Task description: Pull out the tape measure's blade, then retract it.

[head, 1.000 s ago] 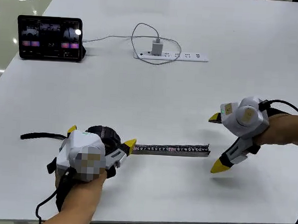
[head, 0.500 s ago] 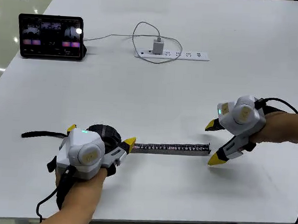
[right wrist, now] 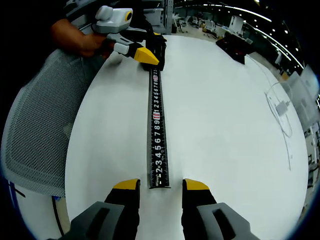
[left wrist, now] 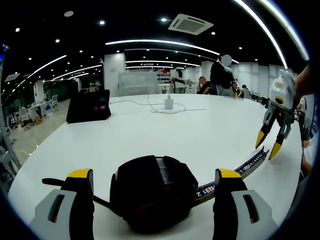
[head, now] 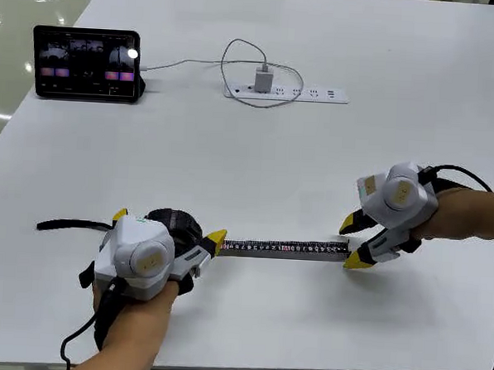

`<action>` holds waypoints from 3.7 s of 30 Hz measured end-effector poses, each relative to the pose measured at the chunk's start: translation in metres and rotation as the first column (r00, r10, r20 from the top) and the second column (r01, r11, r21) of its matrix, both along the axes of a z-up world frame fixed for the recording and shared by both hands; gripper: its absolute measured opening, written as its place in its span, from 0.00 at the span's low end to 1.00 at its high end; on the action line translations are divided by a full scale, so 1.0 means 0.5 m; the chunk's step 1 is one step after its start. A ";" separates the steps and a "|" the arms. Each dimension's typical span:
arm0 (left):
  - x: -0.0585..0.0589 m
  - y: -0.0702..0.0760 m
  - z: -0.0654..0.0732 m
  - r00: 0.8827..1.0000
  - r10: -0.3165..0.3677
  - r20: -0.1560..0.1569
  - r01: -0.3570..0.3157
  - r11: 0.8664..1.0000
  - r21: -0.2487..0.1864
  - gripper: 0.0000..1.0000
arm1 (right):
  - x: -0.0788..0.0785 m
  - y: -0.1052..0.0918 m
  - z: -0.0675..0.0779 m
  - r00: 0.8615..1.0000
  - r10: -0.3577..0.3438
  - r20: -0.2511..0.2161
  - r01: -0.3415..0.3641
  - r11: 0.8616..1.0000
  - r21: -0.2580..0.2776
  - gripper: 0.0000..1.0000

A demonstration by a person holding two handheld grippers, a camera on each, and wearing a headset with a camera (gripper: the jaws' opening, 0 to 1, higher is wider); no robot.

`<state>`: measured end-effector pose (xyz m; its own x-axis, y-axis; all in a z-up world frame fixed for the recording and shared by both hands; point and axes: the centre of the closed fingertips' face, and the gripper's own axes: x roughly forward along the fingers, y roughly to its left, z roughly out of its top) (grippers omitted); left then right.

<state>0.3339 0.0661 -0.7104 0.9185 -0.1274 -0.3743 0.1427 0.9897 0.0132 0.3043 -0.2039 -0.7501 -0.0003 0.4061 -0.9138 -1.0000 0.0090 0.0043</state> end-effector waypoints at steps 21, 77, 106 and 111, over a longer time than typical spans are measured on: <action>0.002 0.008 0.001 1.000 0.021 0.005 -0.020 1.000 -0.022 0.97 | -0.006 0.000 -0.011 0.999 0.042 0.013 -0.042 0.998 -0.039 0.12; -0.010 0.004 -0.012 0.998 -0.014 -0.067 0.012 0.999 -0.032 0.63 | -0.009 0.017 -0.015 1.000 -0.003 -0.008 0.002 0.995 -0.104 0.10; -0.008 0.004 -0.012 0.998 -0.018 -0.063 0.016 0.999 -0.027 0.63 | -0.013 0.045 -0.014 1.000 -0.010 -0.002 0.010 0.994 -0.107 0.10; -0.009 0.004 -0.012 0.998 -0.020 -0.064 0.018 0.999 -0.027 0.63 | -0.013 0.052 -0.014 1.000 -0.016 -0.006 0.016 0.994 -0.107 0.10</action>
<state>0.3295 0.0683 -0.7165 0.8898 -0.1552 -0.4291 0.1612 0.9867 -0.0228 0.2976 -0.1778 -0.7572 -0.0008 0.3057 -0.9521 -0.9996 0.0257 0.0091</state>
